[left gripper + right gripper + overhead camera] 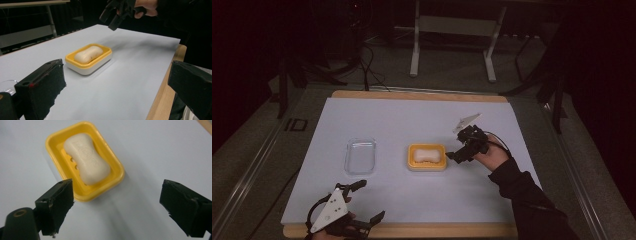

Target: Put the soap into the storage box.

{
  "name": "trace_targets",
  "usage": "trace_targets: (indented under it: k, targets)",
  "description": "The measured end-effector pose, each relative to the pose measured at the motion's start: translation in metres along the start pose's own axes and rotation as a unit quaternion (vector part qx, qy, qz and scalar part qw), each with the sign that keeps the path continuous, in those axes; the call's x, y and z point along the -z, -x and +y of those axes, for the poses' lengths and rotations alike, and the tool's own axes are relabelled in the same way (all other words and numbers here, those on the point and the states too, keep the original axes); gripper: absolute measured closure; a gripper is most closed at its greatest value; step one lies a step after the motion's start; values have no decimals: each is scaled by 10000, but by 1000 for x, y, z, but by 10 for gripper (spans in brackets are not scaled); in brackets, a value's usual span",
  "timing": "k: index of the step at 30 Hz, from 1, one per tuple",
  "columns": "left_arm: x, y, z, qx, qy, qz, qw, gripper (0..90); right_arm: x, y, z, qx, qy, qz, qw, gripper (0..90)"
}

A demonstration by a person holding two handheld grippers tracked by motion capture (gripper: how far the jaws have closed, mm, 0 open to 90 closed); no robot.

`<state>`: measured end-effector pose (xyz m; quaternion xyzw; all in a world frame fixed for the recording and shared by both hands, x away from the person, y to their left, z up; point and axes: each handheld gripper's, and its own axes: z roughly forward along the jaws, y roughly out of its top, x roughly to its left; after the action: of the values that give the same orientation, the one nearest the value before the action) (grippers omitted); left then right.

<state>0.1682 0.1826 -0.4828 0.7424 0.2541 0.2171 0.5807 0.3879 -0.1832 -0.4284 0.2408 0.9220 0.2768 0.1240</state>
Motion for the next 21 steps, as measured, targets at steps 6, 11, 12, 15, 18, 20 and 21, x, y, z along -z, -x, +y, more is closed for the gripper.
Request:
trace_targets:
  k: [6, 11, 12, 15, 18, 20, 21]
  targets:
    - [0, 1, 0, -20, -8, 4, 10000, 12, 12, -3, -22, -389, 239, -244, 9987, 129]
    - [-1, 0, 0, -13, -13, 6, 10000, 12, 17, -9, -38, -428, 463, -503, 9967, 126]
    - [-1, 0, 0, -13, -13, 6, 10000, 12, 18, -10, -42, -447, 514, -531, 9963, 125]
    - [-1, 0, 0, -22, -26, 11, 10000, 12, 20, -14, -53, -468, 675, -581, 9949, 125]
    - [-1, 0, 0, -23, -25, 23, 10000, 12, 21, -17, -63, -581, 738, -620, 9936, 125]
    - [-1, 0, 0, -22, -26, 25, 10000, 12, 22, -19, -69, -621, 757, -679, 9929, 127]
    - [-1, 0, 0, -25, -29, 27, 10000, 12, 23, -21, -72, -656, 789, -728, 9921, 128]
